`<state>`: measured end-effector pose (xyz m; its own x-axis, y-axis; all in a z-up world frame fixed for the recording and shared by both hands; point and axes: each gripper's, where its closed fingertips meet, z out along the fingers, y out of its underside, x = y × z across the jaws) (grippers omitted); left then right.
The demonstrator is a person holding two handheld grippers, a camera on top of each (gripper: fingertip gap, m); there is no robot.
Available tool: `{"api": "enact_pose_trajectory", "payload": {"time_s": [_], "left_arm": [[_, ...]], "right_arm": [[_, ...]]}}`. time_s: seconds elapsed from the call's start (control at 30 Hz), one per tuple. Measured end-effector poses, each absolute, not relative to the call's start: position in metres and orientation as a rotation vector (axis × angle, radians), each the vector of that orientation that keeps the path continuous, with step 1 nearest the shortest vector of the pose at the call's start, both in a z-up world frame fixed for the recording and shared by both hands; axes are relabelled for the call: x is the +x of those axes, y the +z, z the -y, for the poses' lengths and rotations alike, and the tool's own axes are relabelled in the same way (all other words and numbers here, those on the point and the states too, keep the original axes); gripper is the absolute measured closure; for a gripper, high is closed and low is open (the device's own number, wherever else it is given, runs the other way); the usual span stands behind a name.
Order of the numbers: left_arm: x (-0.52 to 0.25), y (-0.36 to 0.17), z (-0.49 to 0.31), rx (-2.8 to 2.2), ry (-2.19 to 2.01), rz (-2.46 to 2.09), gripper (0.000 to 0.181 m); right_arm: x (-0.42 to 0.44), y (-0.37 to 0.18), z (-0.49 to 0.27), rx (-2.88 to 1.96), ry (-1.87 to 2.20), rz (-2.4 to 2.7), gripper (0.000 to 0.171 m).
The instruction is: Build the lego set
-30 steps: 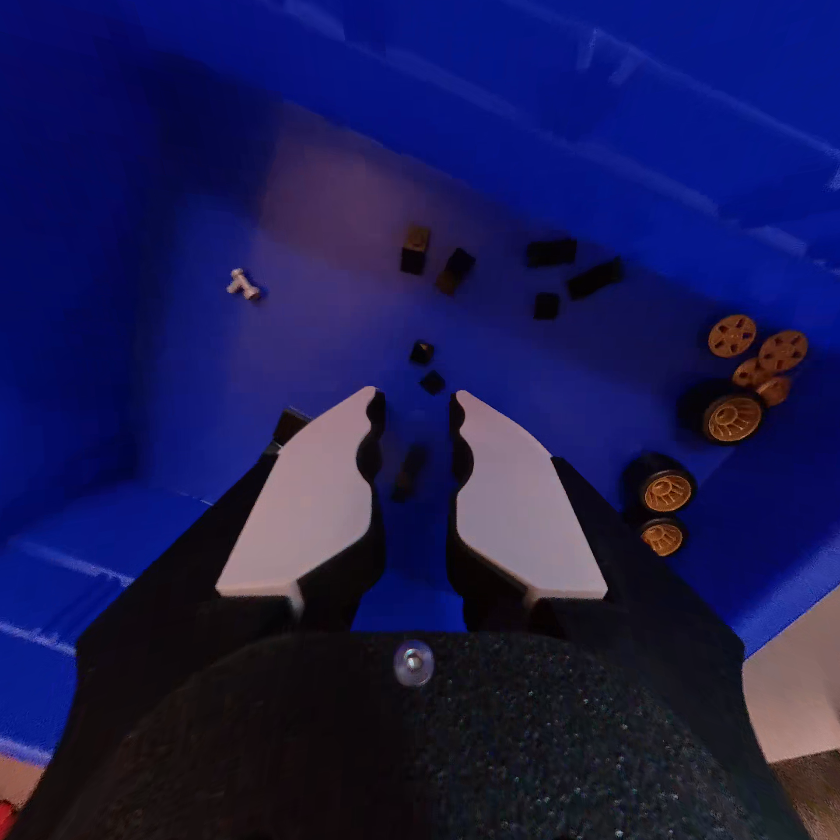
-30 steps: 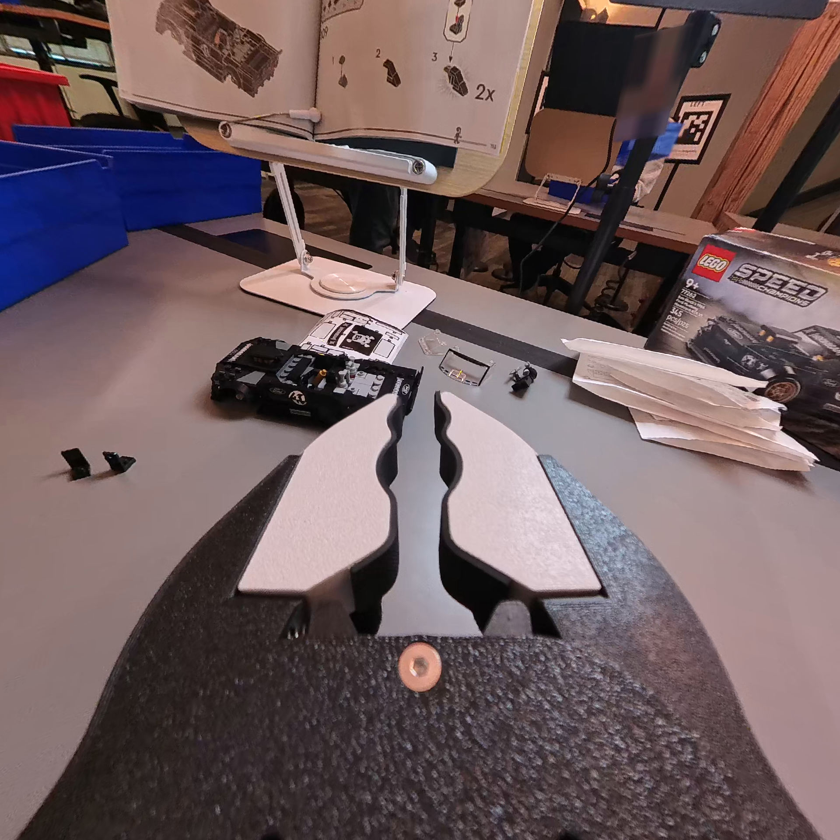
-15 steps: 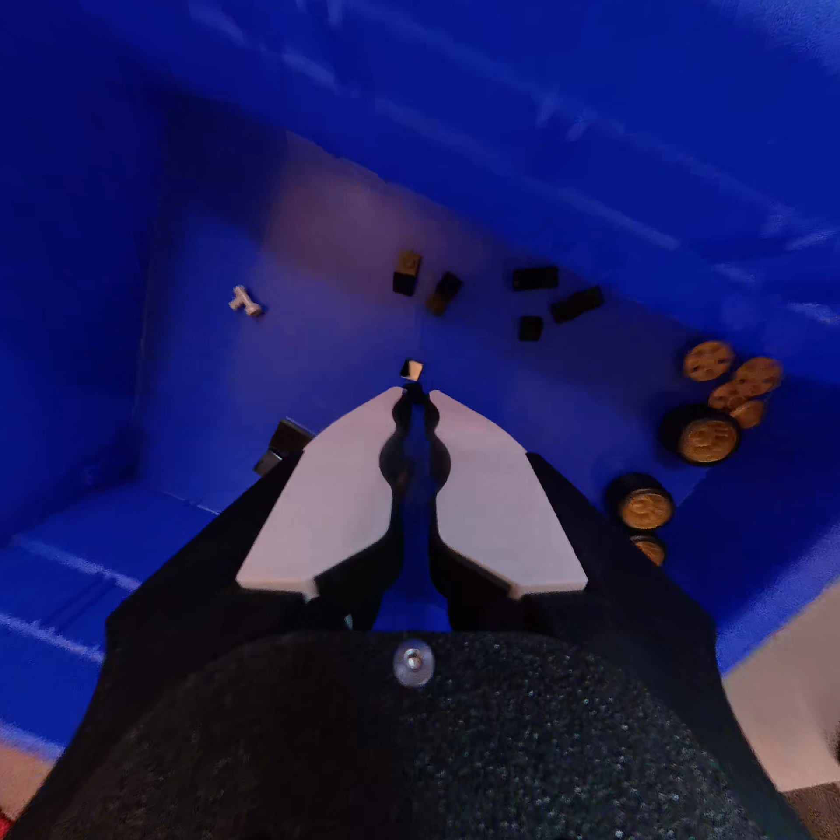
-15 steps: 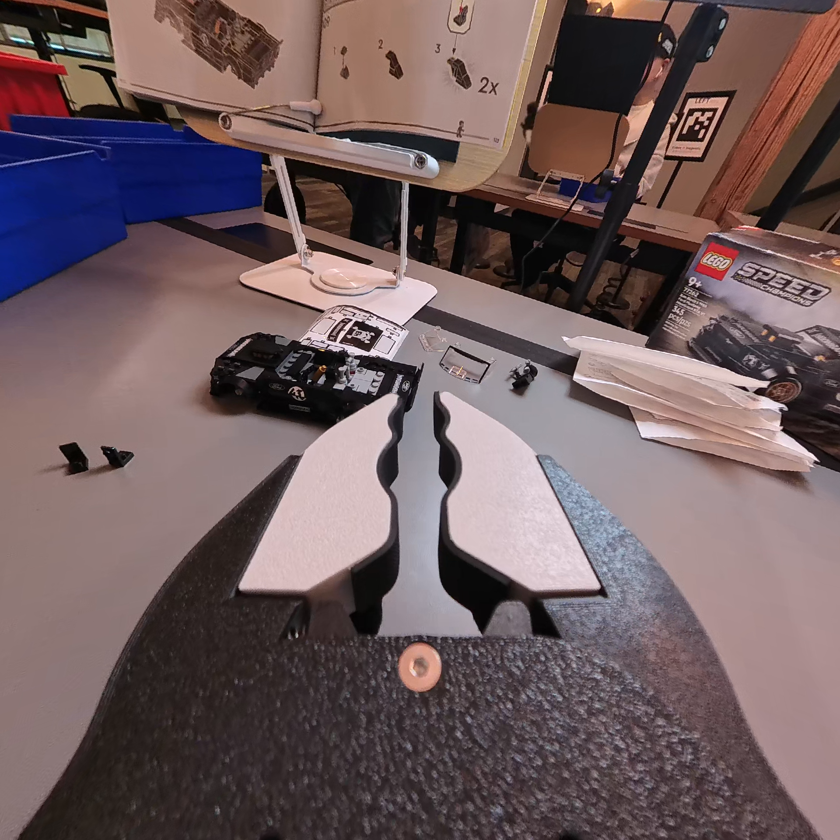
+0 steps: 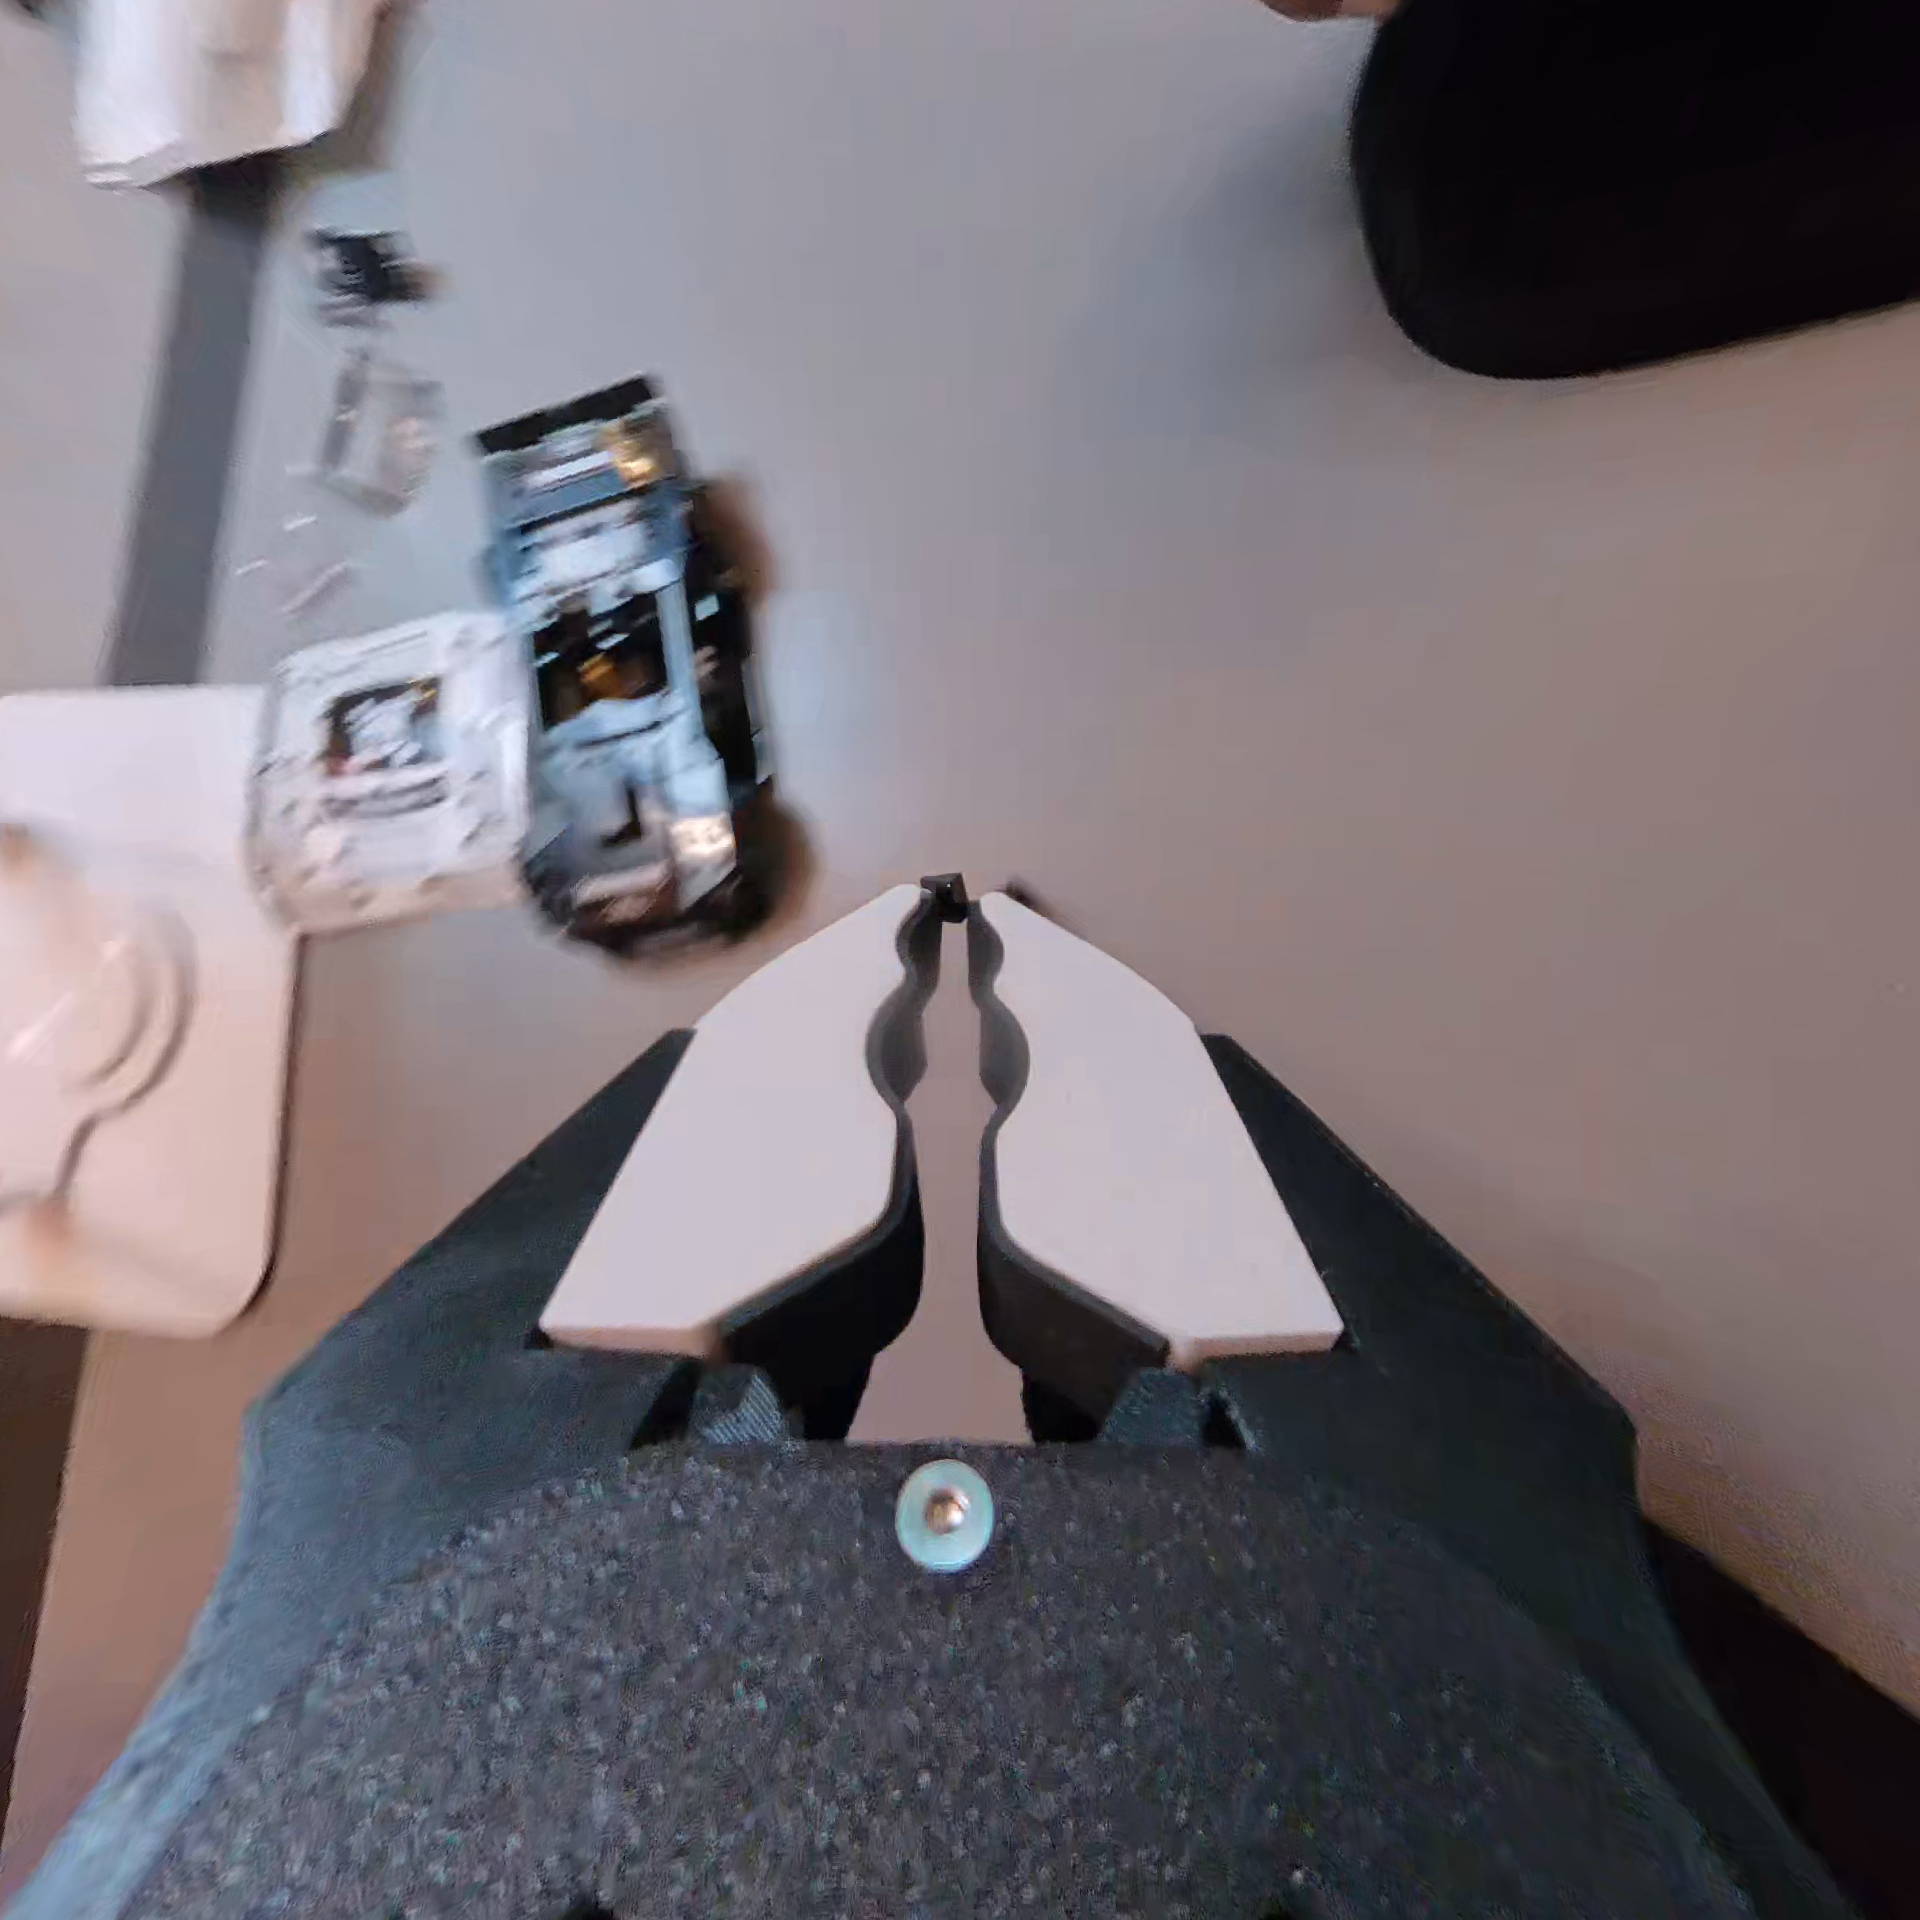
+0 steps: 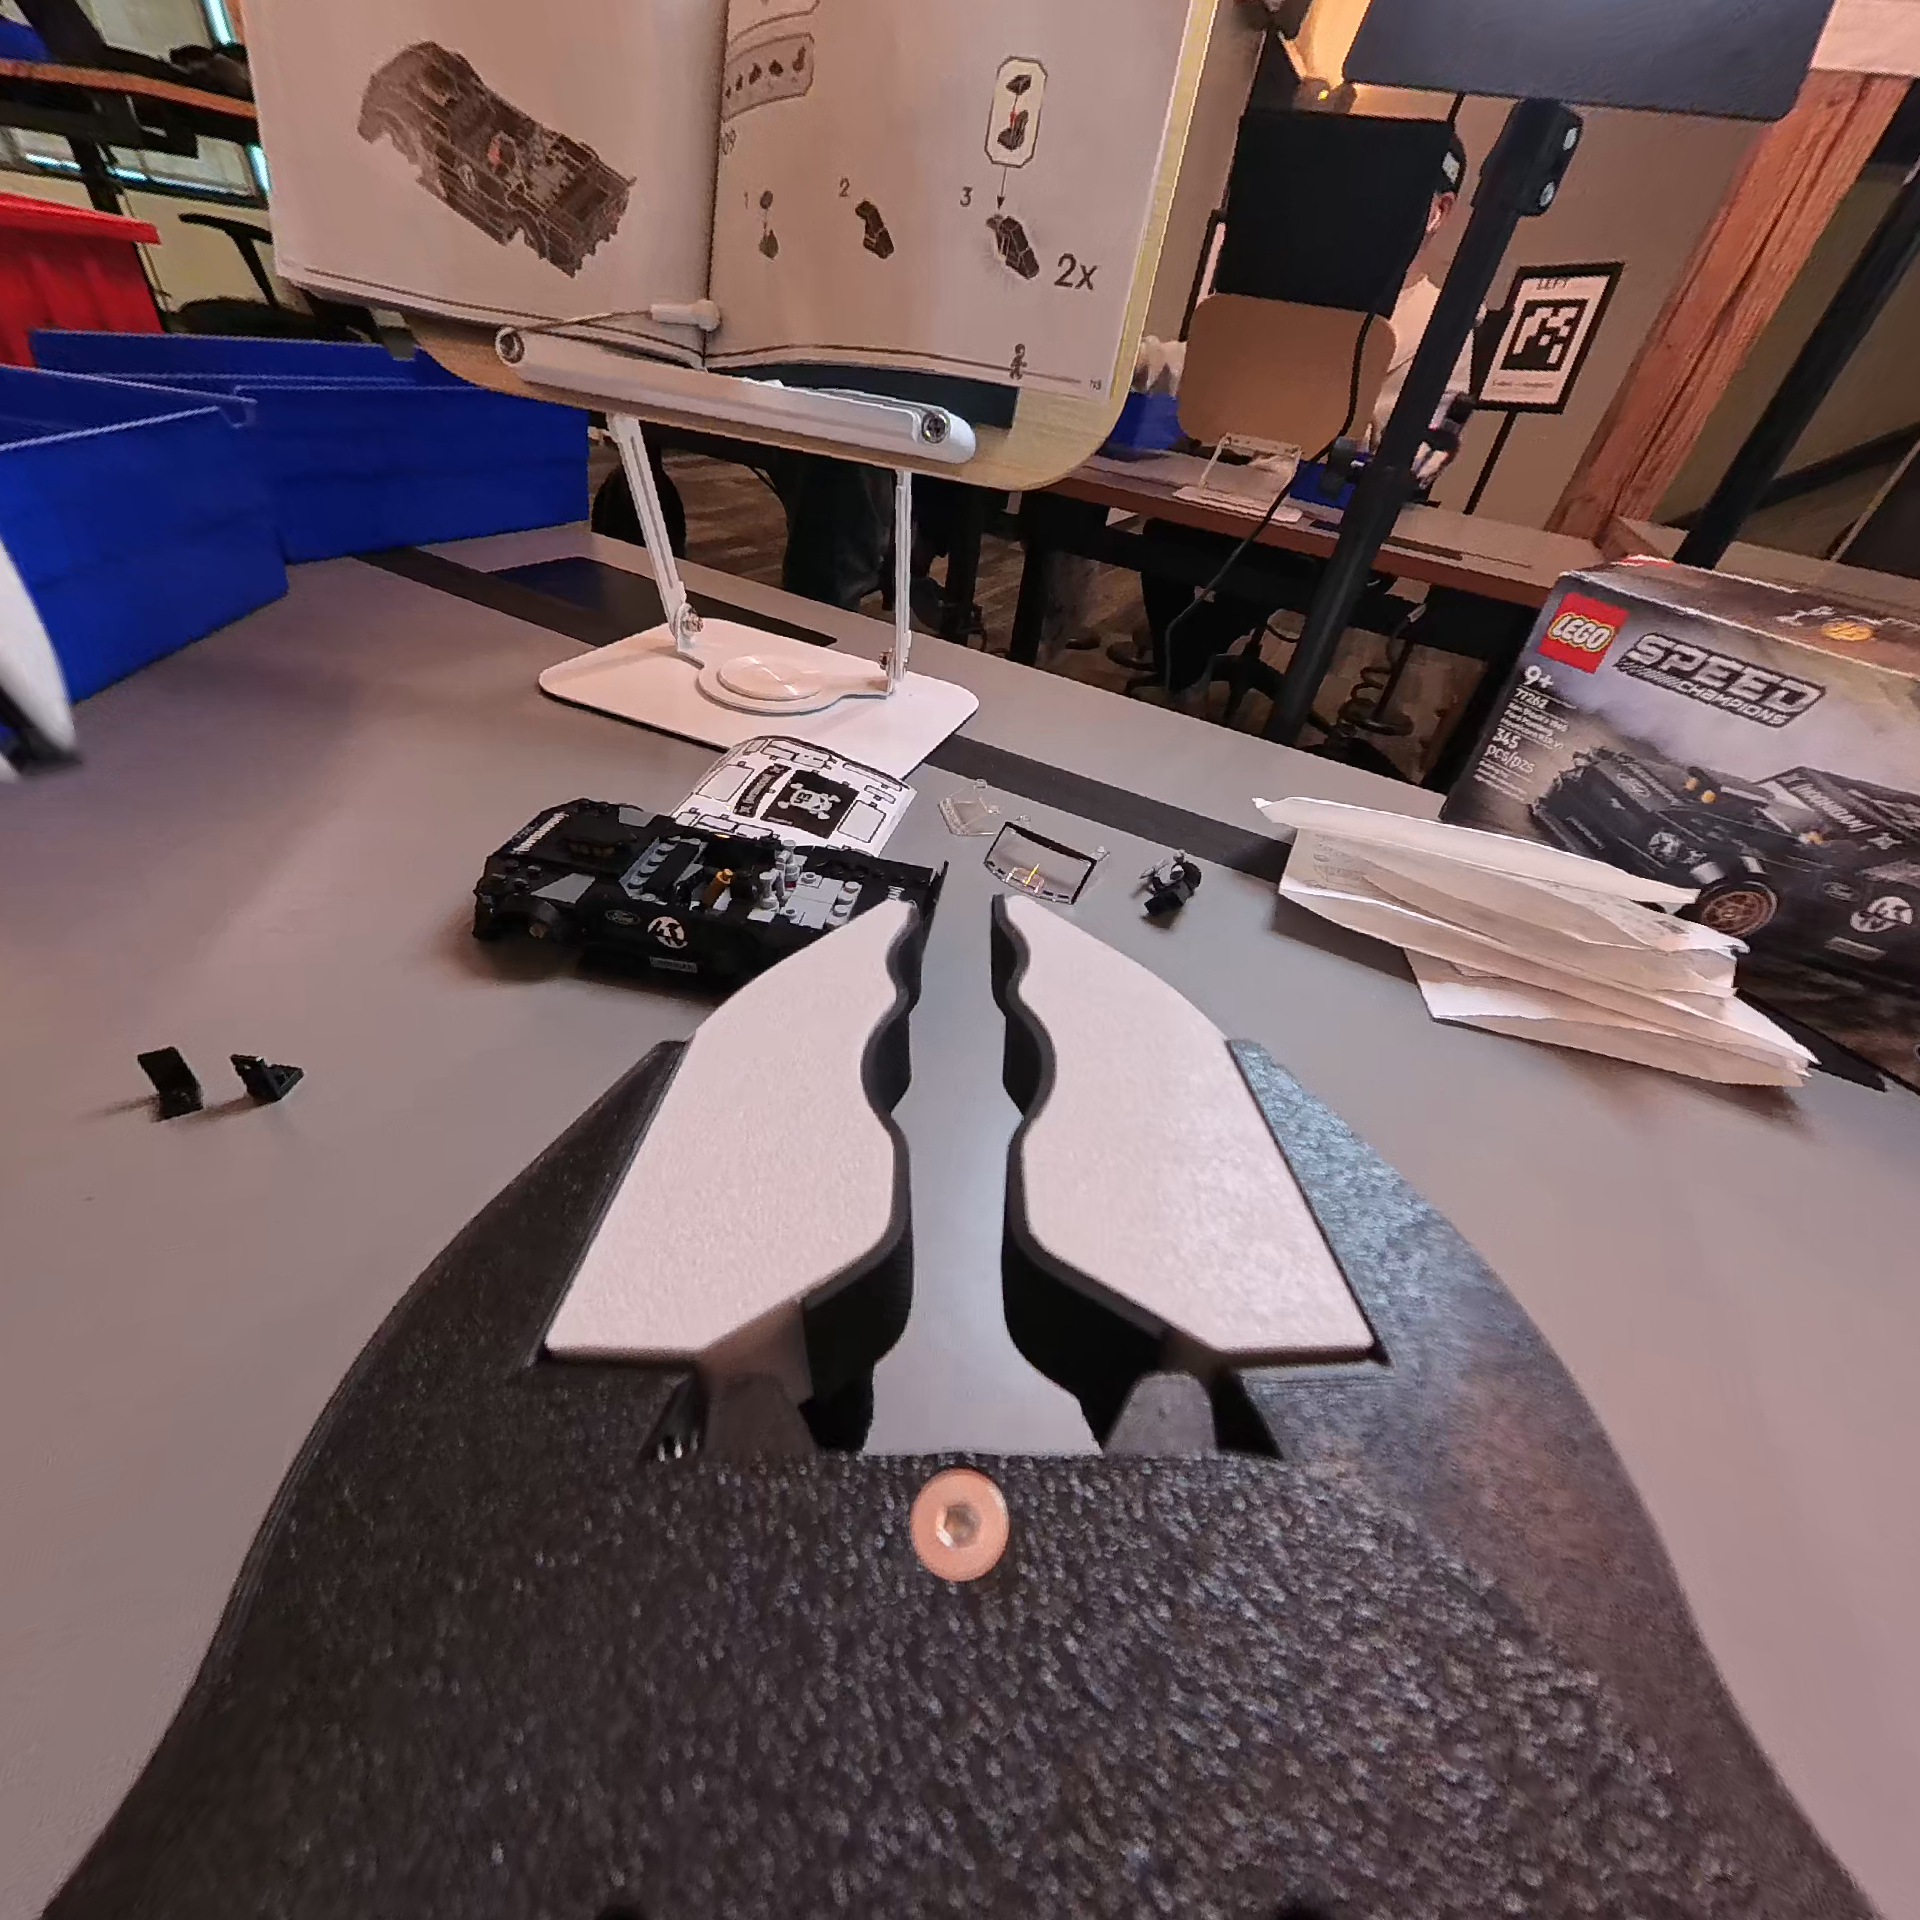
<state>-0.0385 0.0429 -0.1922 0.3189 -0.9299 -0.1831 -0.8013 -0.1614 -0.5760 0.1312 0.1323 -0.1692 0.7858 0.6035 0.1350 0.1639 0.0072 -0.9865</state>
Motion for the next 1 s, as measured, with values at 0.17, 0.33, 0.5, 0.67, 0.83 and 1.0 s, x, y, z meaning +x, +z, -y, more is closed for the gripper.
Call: {"api": "enact_pose_trajectory", "payload": {"time_s": [0.17, 0.33, 0.5, 0.67, 0.83, 1.0], "left_arm": [[0.02, -0.257, -0.056, -2.01, -0.253, -1.712, 0.176], [0.048, -0.276, -0.077, -2.005, -0.222, -1.763, 0.176], [0.06, -0.284, -0.079, -2.003, -0.224, -1.815, 0.17], [0.055, -0.277, -0.074, -2.022, -0.282, -1.783, 0.151], [0.005, -0.2, -0.093, -1.952, -0.253, -1.477, 0.153], [-0.164, -0.073, -0.14, -1.906, -0.065, -0.796, 0.163]], "right_arm": [[0.132, -0.171, -0.133, -1.562, 0.389, 0.629, 0.159], [0.133, -0.168, -0.133, -1.55, 0.396, 0.622, 0.159], [0.14, -0.166, -0.135, -1.556, 0.419, 0.593, 0.159], [0.142, -0.163, -0.135, -1.555, 0.442, 0.578, 0.159], [0.141, -0.162, -0.133, -1.547, 0.444, 0.58, 0.159], [0.138, -0.156, -0.129, -1.534, 0.475, 0.584, 0.159]]}}
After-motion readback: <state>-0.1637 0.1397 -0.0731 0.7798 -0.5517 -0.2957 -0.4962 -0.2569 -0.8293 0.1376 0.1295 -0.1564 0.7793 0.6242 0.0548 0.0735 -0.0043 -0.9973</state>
